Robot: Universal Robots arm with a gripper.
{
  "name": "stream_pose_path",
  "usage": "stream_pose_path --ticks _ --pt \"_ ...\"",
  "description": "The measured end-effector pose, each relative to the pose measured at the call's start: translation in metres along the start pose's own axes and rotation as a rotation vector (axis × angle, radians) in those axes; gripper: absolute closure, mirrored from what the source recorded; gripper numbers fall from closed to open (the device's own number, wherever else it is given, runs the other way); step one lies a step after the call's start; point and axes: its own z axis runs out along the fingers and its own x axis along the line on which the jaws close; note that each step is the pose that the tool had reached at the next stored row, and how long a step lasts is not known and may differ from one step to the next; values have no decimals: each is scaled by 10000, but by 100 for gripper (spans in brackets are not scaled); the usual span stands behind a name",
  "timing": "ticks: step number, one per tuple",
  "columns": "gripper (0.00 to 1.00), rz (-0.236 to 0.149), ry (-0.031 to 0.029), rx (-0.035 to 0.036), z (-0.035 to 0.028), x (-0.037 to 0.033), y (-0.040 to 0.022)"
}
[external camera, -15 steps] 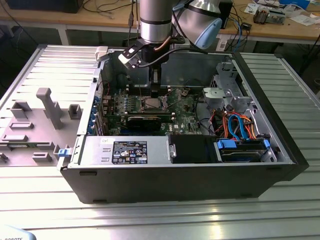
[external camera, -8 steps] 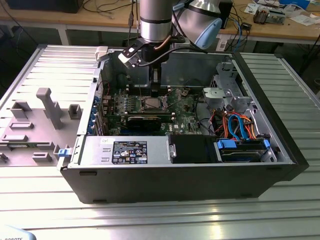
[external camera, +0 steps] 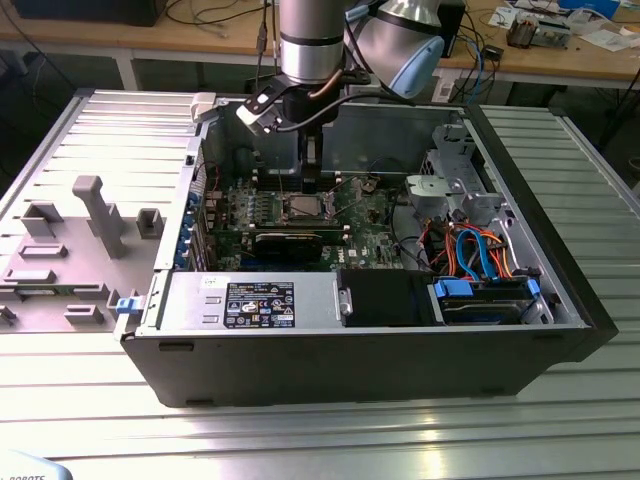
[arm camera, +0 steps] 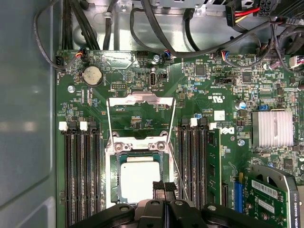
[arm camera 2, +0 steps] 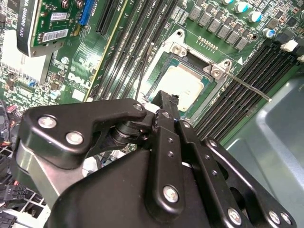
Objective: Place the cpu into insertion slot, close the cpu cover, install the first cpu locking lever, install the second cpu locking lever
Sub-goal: 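Close the cpu cover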
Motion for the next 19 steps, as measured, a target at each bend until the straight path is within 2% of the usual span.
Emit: stream_pose_path --ticks 19 --pt "89 -3 -104 -2 -5 -1 0"
